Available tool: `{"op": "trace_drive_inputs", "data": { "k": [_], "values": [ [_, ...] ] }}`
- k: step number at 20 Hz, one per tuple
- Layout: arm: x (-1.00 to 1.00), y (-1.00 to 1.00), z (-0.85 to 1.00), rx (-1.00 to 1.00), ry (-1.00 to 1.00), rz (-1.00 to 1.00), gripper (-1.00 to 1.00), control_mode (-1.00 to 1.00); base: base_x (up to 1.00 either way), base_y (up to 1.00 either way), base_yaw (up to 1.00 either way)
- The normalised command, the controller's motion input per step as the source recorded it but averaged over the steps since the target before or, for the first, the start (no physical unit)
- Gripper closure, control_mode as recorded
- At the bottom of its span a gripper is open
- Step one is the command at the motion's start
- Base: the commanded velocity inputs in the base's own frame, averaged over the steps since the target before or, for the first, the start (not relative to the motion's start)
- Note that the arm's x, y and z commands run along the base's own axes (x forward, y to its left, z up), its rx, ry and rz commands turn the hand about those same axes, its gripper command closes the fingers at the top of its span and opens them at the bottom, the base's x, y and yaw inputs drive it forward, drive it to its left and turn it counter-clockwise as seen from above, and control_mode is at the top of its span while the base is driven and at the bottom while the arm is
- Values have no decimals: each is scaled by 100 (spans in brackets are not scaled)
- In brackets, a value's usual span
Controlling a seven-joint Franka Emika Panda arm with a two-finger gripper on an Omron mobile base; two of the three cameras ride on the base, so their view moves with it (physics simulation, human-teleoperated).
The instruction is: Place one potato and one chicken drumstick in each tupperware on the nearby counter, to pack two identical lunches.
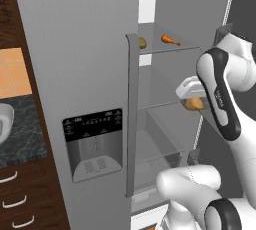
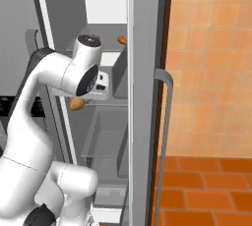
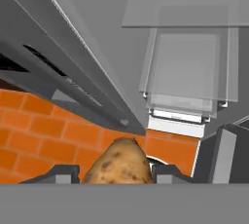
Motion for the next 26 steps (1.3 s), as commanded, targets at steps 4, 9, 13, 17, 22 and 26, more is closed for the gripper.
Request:
{"op": "trace_drive_inputs", "data": {
  "k": [4, 9, 13, 17, 22, 26],
  "values": [
    [-85, 30, -19, 0, 0, 0, 100, -100, 0, 0, 0],
    [-38, 15, -7, 0, 0, 0, 100, 100, -25, 24, 2],
    [0, 0, 0, 0, 0, 0, 100, 100, -45, 94, 6],
    [0, 0, 0, 0, 0, 0, 100, 100, -17, 100, 8],
    [0, 0, 0, 0, 0, 0, 100, 100, 0, 100, 5],
    [0, 0, 0, 0, 0, 0, 100, 100, 24, 100, 1]
  ]
}}
